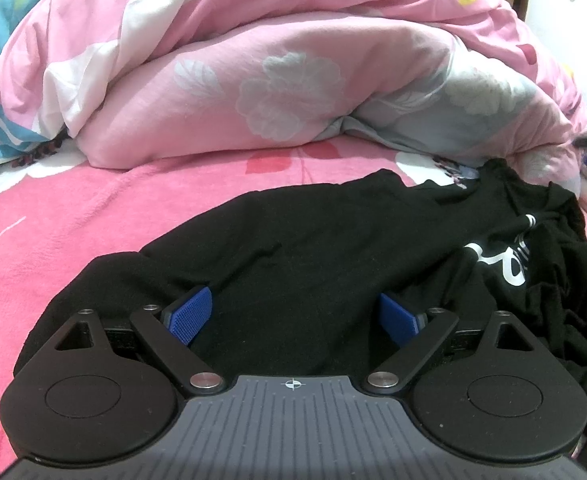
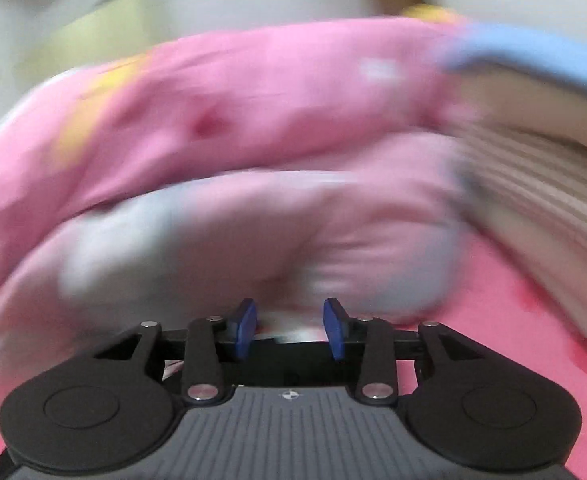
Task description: Fold clothes
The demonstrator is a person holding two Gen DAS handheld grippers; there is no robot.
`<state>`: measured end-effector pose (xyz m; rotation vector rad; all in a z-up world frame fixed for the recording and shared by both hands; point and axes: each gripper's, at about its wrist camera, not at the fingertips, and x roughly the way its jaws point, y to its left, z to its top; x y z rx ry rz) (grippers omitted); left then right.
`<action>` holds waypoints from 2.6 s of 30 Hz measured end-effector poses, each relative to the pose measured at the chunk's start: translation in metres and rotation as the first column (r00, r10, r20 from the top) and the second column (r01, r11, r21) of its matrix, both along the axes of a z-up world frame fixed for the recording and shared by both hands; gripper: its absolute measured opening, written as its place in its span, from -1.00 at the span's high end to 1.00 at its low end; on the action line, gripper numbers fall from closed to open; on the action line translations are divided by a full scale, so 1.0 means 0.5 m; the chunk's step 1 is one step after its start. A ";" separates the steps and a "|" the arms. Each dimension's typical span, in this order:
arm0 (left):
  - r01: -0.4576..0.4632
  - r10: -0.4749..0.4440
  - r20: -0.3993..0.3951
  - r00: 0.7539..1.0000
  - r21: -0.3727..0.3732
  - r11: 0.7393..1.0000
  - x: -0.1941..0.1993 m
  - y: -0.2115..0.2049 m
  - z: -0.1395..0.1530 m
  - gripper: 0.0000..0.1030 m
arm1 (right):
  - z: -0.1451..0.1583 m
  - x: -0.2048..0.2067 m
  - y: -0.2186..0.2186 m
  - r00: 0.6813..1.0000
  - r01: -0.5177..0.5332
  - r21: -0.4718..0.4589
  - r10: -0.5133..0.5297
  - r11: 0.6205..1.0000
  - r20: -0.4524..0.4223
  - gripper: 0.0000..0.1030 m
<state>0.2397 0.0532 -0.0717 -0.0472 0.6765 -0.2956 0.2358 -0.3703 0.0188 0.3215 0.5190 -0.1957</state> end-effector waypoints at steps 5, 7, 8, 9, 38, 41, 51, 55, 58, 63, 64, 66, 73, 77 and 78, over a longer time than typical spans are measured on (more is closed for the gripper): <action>-0.006 0.006 -0.005 1.000 -0.013 1.000 0.000 0.006 0.002 -0.76 | -0.005 0.082 0.221 0.900 -0.434 -0.107 0.424 0.895 -0.100 -0.30; -0.007 0.007 -0.007 1.000 -0.018 1.000 0.000 0.008 0.002 -0.76 | -0.036 0.120 0.307 0.839 -0.541 -0.166 0.515 0.825 -0.177 -0.30; -0.007 0.007 -0.008 1.000 -0.020 1.000 0.001 0.009 0.002 -0.76 | -0.055 0.141 0.342 0.818 -0.571 -0.189 0.533 0.799 -0.216 -0.30; -0.007 0.007 -0.009 1.000 -0.021 1.000 0.001 0.009 0.002 -0.76 | -0.075 0.163 0.374 0.799 -0.596 -0.210 0.545 0.775 -0.255 -0.30; -0.069 0.069 0.011 0.998 0.026 0.997 0.007 0.023 0.007 -0.76 | -0.095 0.286 0.486 0.808 -0.578 -0.220 0.515 0.786 -0.285 0.98; -0.108 0.107 0.019 0.994 0.047 0.993 0.013 0.031 0.007 -0.76 | -0.096 0.319 0.492 0.835 -0.543 -0.220 0.492 0.811 -0.247 0.98; -0.156 0.156 0.005 0.988 0.057 0.986 0.027 0.044 0.005 -0.76 | -0.199 0.388 0.510 0.857 -0.485 -0.185 0.422 0.855 -0.296 0.96; -0.160 0.160 0.004 0.987 0.055 0.986 0.026 0.045 0.006 -0.76 | -0.160 0.376 0.486 0.873 -0.434 -0.128 0.382 0.892 -0.303 0.25; -0.172 0.173 0.003 0.985 0.047 0.984 0.025 0.048 0.008 -0.76 | -0.094 0.323 0.449 0.905 -0.388 -0.117 0.353 0.914 -0.238 -0.08; -0.208 0.208 0.008 0.978 0.034 0.978 0.020 0.057 0.015 -0.76 | 0.013 0.161 0.351 0.940 -0.316 -0.003 0.312 0.949 -0.139 -0.20; -0.216 0.216 0.014 0.976 0.028 0.976 0.017 0.060 0.018 -0.76 | 0.030 0.114 0.326 0.946 -0.297 0.036 0.300 0.954 -0.120 -0.21; -0.235 0.235 0.033 0.971 0.013 0.972 0.009 0.068 0.026 -0.76 | 0.051 0.026 0.282 0.959 -0.255 0.088 0.264 0.963 -0.100 -0.21; -0.290 0.296 0.100 0.950 -0.074 0.954 -0.041 0.110 0.051 -0.76 | 0.066 -0.275 0.180 0.991 -0.087 0.196 0.105 0.977 -0.085 -0.21; -0.239 0.253 0.112 0.961 -0.121 0.963 -0.088 0.124 0.049 -0.78 | 0.028 -0.421 0.141 0.994 -0.033 0.213 0.054 0.977 -0.091 -0.21; -0.219 0.232 0.095 0.968 -0.131 0.967 -0.101 0.123 0.046 -0.79 | 0.016 -0.445 0.133 0.995 -0.025 0.220 0.046 0.975 -0.093 -0.21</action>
